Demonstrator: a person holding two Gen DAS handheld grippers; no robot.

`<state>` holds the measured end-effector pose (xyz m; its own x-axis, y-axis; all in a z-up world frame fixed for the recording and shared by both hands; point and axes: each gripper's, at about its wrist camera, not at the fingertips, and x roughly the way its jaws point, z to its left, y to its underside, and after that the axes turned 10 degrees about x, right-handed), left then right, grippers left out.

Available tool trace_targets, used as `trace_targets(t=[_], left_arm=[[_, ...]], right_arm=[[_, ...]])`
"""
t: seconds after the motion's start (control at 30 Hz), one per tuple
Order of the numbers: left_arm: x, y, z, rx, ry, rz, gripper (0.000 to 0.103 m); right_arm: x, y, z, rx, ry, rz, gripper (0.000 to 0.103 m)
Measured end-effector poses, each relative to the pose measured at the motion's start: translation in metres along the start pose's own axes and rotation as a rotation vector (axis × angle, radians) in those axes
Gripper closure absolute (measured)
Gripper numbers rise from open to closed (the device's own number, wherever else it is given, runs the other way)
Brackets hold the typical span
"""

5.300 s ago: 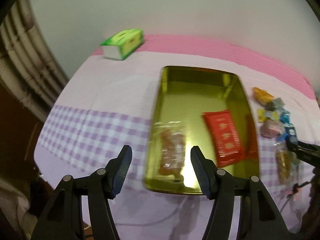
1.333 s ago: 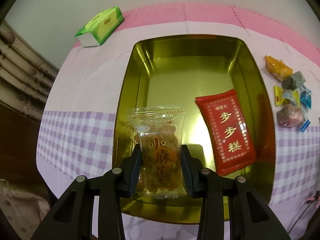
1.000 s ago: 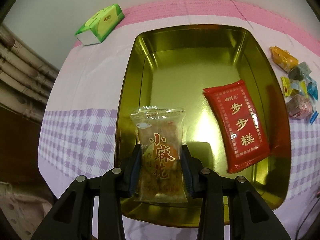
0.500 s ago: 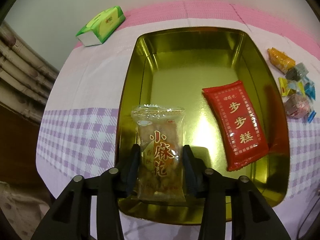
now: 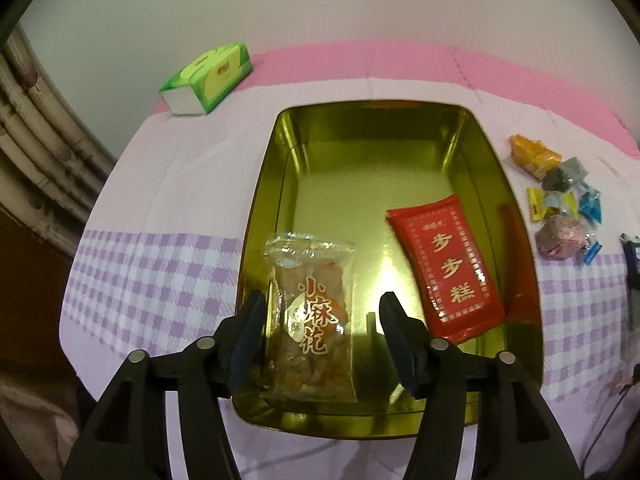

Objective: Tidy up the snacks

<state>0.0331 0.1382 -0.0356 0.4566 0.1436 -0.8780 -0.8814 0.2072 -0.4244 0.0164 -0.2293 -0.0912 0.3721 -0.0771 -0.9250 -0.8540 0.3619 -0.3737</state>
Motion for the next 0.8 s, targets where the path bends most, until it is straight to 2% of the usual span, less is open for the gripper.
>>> trace_targets(t=[0.17, 0.3, 0.53, 0.8], left_arm=[[-0.007, 0.0, 0.001, 0.006, 0.016, -0.047, 0.041], [-0.016, -0.001, 0.011, -0.026, 0.016, -0.086, 0.04], [-0.024, 0.001, 0.044, -0.133, -0.022, -0.109, 0.039], [-0.024, 0.018, 0.079, -0.242, -0.072, -0.079, 0.039]], right_arm=[[-0.017, -0.003, 0.014, -0.016, 0.015, -0.044, 0.057], [-0.036, -0.004, 0.032, -0.043, -0.014, -0.076, 0.057], [-0.062, -0.006, 0.1, -0.162, -0.131, -0.091, 0.057], [-0.08, 0.004, 0.187, -0.292, -0.277, -0.061, 0.057]])
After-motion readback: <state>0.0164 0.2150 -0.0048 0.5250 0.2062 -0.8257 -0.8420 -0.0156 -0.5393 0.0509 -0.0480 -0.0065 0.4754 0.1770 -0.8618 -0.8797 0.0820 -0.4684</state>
